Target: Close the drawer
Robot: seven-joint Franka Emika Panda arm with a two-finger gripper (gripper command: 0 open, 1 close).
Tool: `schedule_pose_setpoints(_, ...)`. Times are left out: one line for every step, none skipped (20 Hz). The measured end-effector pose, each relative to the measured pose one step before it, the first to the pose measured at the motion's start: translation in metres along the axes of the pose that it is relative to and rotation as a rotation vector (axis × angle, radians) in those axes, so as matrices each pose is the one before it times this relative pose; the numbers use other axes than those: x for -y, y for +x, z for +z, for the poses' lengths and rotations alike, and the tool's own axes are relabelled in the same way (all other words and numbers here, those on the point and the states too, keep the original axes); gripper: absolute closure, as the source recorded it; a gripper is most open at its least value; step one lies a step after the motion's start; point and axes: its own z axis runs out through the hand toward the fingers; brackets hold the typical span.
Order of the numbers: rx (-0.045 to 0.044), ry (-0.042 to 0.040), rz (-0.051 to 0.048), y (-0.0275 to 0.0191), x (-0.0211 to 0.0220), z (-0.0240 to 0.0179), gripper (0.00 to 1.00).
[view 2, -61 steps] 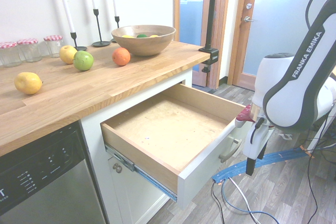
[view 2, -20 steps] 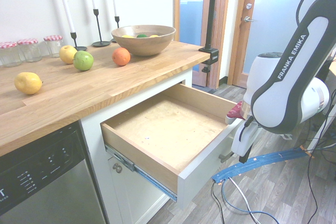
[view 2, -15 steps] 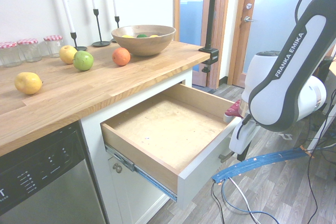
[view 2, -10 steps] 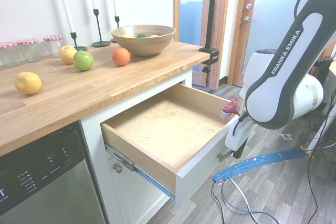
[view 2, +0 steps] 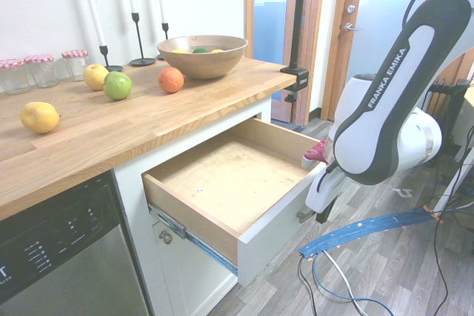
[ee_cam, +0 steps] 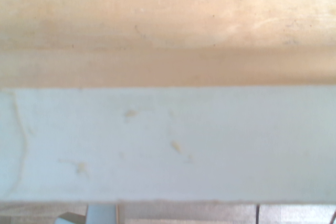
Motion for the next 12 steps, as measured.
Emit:
schedule_pose_setpoints(0.00016,0.00248,0.00059,0.00361,0.00317,0.00088,1.00)
schedule_pose_setpoints(0.00021,0.00259,0.00064,0.00374,0.00323,0.00071,1.00)
schedule_pose_setpoints(0.00024,0.00258,0.00076,0.00412,0.00340,0.00056,1.00)
schedule_pose_setpoints(0.00023,0.00234,0.00055,0.00408,0.00339,0.00046,1.00)
schedule_pose_setpoints(0.00221,0.00092,0.00034,0.00412,0.00336,0.00034,1.00)
schedule_pose_setpoints(0.00199,0.00162,0.00040,0.00439,0.00365,0.00013,1.00)
schedule_pose_setpoints(0.00113,0.00125,-0.00032,0.00423,0.00370,0.00031,1.00)
schedule_pose_setpoints(0.00158,0.00029,-0.00037,0.00393,0.00338,0.00069,1.00)
schedule_pose_setpoints(0.00080,0.00054,0.00017,0.00401,0.00325,0.00108,1.00)
schedule_pose_setpoints(0.00138,0.00038,0.00138,0.00418,0.00322,0.00149,1.00)
schedule_pose_setpoints(0.00231,-0.00043,0.00183,0.00451,0.00313,0.00183,1.00)
schedule_pose_setpoints(0.00289,-0.00109,0.00160,0.00473,0.00304,0.00212,1.00)
